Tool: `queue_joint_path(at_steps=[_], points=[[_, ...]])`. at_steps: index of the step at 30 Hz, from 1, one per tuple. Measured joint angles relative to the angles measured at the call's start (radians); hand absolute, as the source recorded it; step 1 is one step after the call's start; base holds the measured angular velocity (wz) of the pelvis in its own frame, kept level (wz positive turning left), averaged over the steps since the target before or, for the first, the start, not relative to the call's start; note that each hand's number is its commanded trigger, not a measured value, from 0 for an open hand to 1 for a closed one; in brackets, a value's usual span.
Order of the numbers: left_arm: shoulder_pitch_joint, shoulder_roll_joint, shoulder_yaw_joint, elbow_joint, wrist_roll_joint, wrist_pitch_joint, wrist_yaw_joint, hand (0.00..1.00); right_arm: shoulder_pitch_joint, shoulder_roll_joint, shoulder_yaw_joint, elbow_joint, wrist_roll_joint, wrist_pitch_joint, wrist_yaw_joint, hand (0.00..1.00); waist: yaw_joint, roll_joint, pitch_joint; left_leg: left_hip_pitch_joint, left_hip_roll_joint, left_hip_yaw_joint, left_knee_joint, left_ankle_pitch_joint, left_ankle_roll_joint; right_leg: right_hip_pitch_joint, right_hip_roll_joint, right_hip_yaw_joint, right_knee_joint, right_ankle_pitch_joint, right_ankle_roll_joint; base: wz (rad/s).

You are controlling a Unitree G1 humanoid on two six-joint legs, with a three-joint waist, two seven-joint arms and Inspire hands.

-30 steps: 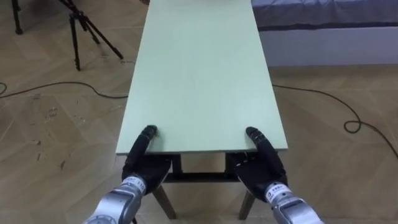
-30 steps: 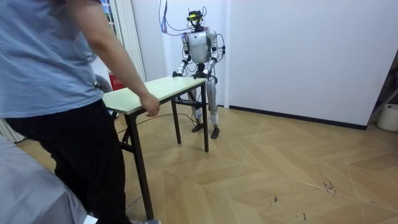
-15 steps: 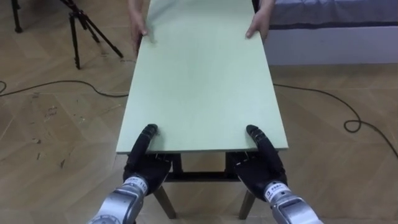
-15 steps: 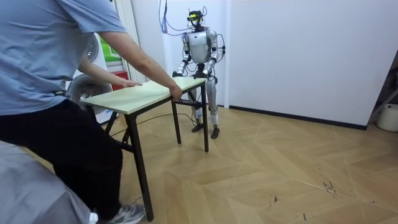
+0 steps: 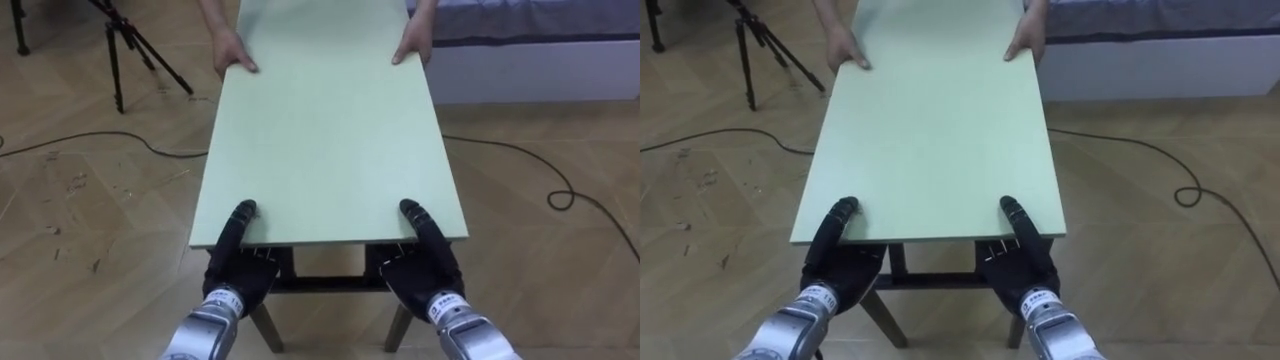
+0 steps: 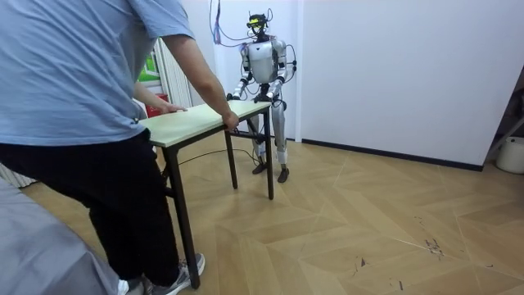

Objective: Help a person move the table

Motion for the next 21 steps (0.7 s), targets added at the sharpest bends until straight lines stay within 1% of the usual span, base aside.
queue_joint_path(at_steps=[2, 4, 6, 7, 9, 12, 15, 17, 18, 20, 21], points=[[0.007, -0.001, -0.007, -0.001, 0.0, 0.0, -0.01, 1.0, 0.007, 0.0, 0.0, -0.014, -0.01, -0.007, 0.0, 1.0, 0.002, -0.004, -0.0027, 0.005, 0.0, 0.0, 0.0, 0.0, 0.0, 0.005, 0.0, 0.001, 0.001, 0.0, 0.0, 0.0], [0.011, -0.001, -0.008, -0.007, -0.001, 0.0, -0.016, 1.0, 0.011, -0.002, 0.0, -0.029, -0.012, -0.007, 0.0, 1.0, 0.002, -0.005, -0.0032, 0.006, 0.0, 0.0, 0.0, 0.0, 0.0, 0.006, 0.0, 0.0, 0.001, 0.0, 0.0, 0.0], [0.03, -0.001, -0.019, -0.039, -0.001, -0.01, -0.017, 1.0, 0.033, 0.002, 0.002, -0.067, -0.012, -0.007, 0.0, 1.0, 0.002, -0.004, -0.0037, 0.007, 0.0, 0.0, 0.0, 0.0, 0.0, 0.007, 0.0, 0.0, 0.0, 0.0, 0.0, 0.0], [0.039, 0.002, -0.029, -0.054, 0.001, -0.02, -0.022, 1.0, 0.049, 0.009, 0.002, -0.093, -0.01, -0.01, 0.0, 1.0, 0.001, -0.004, -0.0041, 0.007, 0.0, 0.0, 0.0, 0.0, 0.0, 0.007, 0.0, 0.0, 0.0, 0.0, 0.0, 0.0], [0.047, 0.004, -0.036, -0.073, -0.003, -0.026, -0.025, 1.0, 0.063, 0.014, 0.003, -0.116, -0.01, -0.018, 0.0, 1.0, 0.001, -0.004, -0.0042, 0.007, 0.0, 0.0, 0.0, 0.0, 0.0, 0.007, 0.0, 0.0, 0.0, 0.0, 0.0, 0.0], [0.072, 0.005, -0.052, -0.11, -0.01, -0.035, -0.025, 1.0, 0.08, 0.011, 0.003, -0.145, -0.01, -0.02, 0.004, 1.0, 0.001, -0.004, -0.0044, 0.007, 0.0, 0.001, 0.0, 0.0, 0.0, 0.007, 0.0, 0.001, 0.0, 0.0, 0.0, 0.0], [0.099, 0.006, -0.082, -0.147, -0.01, -0.058, -0.025, 1.0, 0.102, 0.013, 0.013, -0.171, -0.012, -0.038, 0.016, 1.0, 0.001, -0.003, -0.005, 0.007, 0.0, 0.001, 0.0, 0.0, 0.0, 0.007, 0.0, 0.001, 0.0, 0.0, 0.0, 0.0], [0.126, 0.005, -0.11, -0.194, -0.01, -0.092, -0.026, 1.0, 0.134, 0.016, 0.016, -0.22, -0.011, -0.047, 0.016, 1.0, 0.003, -0.003, -0.0052, 0.007, 0.0, 0.006, -0.001, 0.0, 0.0, 0.005, 0.0, 0.003, 0.001, 0.0, 0.0, -0.02], [0.132, 0.005, -0.115, -0.203, -0.01, -0.097, -0.028, 1.0, 0.142, 0.018, 0.02, -0.232, -0.011, -0.055, 0.016, 1.0, 0.004, -0.003, -0.0053, 0.006, 0.0, 0.007, -0.001, 0.0, 0.0, 0.004, 0.0, 0.005, 0.0, 0.0, 0.0, -0.08], [0.154, 0.005, -0.121, -0.238, -0.01, -0.111, -0.036, 1.0, 0.157, 0.021, 0.052, -0.261, -0.013, -0.095, 0.016, 1.0, 0.001, -0.003, -0.0061, 0.001, 0.001, 0.012, -0.001, 0.0, 0.0, -0.007, 0.0, 0.013, 0.005, 0.0, 0.0, -0.08], [0.158, 0.005, -0.125, -0.243, -0.013, -0.113, -0.036, 1.0, 0.161, 0.021, 0.053, -0.264, -0.015, -0.102, 0.017, 1.0, 0.0, -0.003, -0.0061, 0.0, 0.001, 0.013, -0.001, 0.0, 0.0, -0.007, 0.0, 0.012, 0.006, 0.0, 0.0, 0.0]])
